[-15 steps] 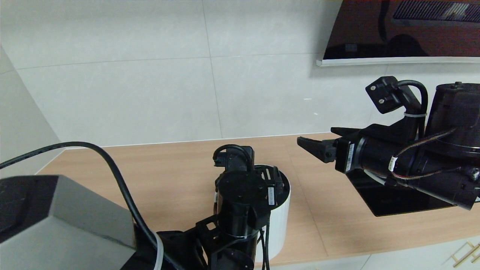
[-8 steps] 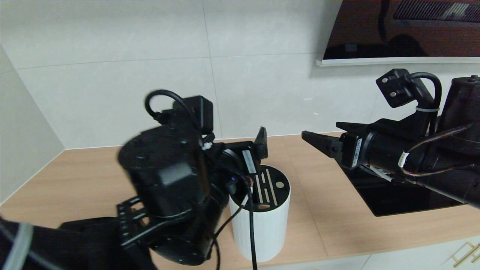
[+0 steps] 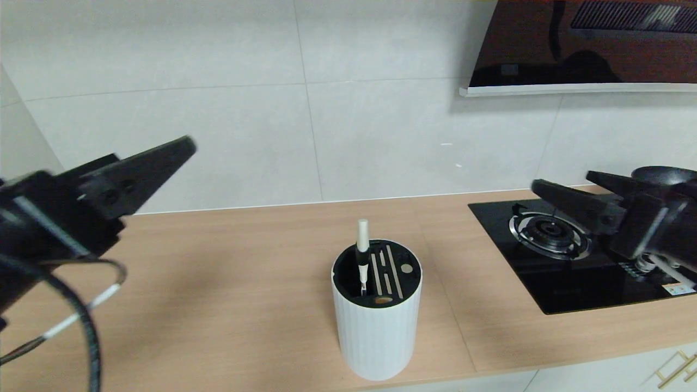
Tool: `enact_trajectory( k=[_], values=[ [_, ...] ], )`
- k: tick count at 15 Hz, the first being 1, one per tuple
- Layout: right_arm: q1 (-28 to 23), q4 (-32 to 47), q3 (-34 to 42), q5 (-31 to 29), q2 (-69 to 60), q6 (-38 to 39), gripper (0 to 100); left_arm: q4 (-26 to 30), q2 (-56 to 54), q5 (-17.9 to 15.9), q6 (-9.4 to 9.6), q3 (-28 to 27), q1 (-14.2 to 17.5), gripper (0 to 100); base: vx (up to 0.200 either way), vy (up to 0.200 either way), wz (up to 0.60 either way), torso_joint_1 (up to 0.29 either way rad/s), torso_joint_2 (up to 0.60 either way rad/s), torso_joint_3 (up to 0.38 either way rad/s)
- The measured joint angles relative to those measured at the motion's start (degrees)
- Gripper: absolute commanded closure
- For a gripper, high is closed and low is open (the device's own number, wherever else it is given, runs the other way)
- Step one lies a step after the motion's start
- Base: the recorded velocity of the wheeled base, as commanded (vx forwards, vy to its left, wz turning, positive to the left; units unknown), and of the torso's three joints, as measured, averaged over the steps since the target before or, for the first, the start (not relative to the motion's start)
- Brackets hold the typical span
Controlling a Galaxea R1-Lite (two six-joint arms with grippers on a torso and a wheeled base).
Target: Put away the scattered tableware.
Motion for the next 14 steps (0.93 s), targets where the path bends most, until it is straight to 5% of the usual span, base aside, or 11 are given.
enact_trajectory(
  k=[4, 8, 11, 14],
  values=[
    [-9.0, 4.3, 10.8, 0.1, -18.6, 0.0, 0, 20.1, -21.0, -4.7, 0.79, 4.6, 11.3, 0, 0.000, 0.000, 0.00, 0.000, 0.00, 0.000],
    [-15.8, 22.4, 13.1, 0.2, -40.0, -1.6, 0, 35.7, -39.2, -8.2, 3.28, 5.4, 22.0, 0, 0.000, 0.000, 0.00, 0.000, 0.00, 0.000],
    [-20.8, 34.4, 12.9, 0.2, -52.8, -3.2, 0, 40.9, -48.8, -8.4, 7.06, 6.0, 27.9, 0, 0.000, 0.000, 0.00, 0.000, 0.00, 0.000],
    [-27.3, 36.5, 15.1, 0.3, -59.5, -3.5, 0, 40.9, -52.7, -7.6, 7.28, 7.4, 33.2, 0, 0.000, 0.000, 0.00, 0.000, 0.00, 0.000]
  ],
)
